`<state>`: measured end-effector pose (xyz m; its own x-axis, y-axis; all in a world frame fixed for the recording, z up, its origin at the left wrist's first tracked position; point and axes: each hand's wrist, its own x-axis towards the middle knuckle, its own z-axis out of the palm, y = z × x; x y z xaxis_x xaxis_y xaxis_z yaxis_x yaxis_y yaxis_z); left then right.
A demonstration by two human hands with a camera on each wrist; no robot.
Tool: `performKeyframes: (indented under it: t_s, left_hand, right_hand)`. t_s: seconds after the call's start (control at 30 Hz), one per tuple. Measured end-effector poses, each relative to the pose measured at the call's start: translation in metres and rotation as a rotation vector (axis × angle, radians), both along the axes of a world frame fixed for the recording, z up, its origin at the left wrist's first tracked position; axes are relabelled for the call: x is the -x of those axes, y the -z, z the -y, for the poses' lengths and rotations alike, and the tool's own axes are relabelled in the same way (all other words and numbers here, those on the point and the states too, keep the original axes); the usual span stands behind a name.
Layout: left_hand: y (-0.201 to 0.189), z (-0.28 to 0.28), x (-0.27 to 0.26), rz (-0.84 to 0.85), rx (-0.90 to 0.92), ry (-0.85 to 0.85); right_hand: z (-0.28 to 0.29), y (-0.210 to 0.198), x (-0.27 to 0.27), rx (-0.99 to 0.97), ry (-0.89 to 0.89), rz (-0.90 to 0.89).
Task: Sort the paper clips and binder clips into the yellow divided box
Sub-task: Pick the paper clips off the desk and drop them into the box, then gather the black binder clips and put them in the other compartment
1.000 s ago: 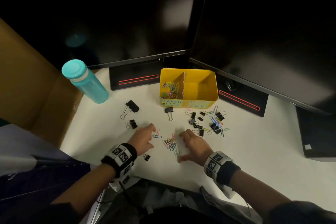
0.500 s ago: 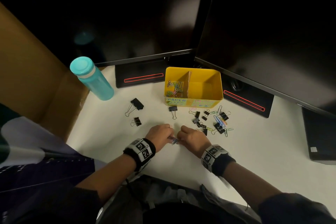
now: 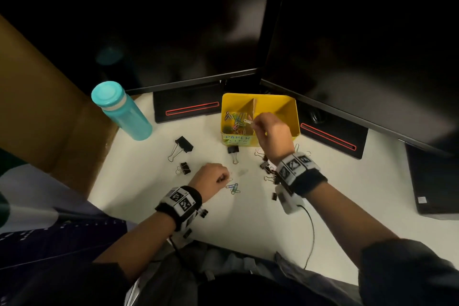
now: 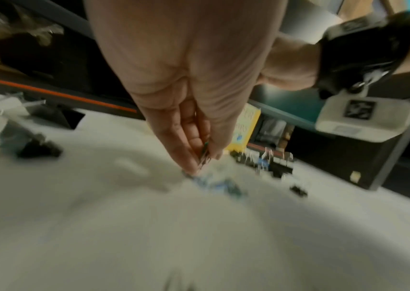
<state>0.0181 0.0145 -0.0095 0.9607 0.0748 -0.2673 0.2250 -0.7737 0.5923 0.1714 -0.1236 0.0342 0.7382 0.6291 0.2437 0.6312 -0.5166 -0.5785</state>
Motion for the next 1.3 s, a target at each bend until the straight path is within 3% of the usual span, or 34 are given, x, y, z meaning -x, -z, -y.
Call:
performKeyframes:
  t_s: [0.13, 0.23, 0.4, 0.7, 0.87, 0.97, 1.13, 1.3]
  left_hand:
    - [-0.033, -0.010, -0.020, 0.197, 0.059, -0.024]
    - [-0.056, -0.022, -0.047, 0.354, 0.036, -0.084]
    - [-0.063, -0.034, -0.087, 0.374, -0.046, -0.115]
    - [-0.051, -0.038, -0.099, 0.262, -0.076, -0.054]
    - [-0.050, -0.042, -0.084, 0.394, -0.112, -0.075]
    - [-0.051, -0.049, -0.061, 0.491, -0.113, -0.124]
    - [-0.035, -0.058, -0.008, 0.349, -0.164, -0.170]
    - [-0.007, -0.063, 0.043, 0.223, -0.263, -0.385]
  right_hand:
    - [-0.012, -0.003, -0.015, 0.078, 0.142, -0.038]
    - [0.007, 0.013, 0.010, 0.077, 0.007, 0.033]
    - [0.040, 0.052, 0.060, 0.588, -0.263, -0.249]
    - [0.001, 0.071, 0.069, 0.408, -0.271, -0.493]
    - [-0.003, 0.076, 0.064, 0.366, -0.362, -0.426]
    - [0.005, 0.083, 0.070, 0.327, -0.400, -0.258]
    - [0.018, 0.086, 0.072, 0.431, -0.460, 0.081]
    - [0.015, 0.062, 0.053, 0.313, -0.330, 0.095]
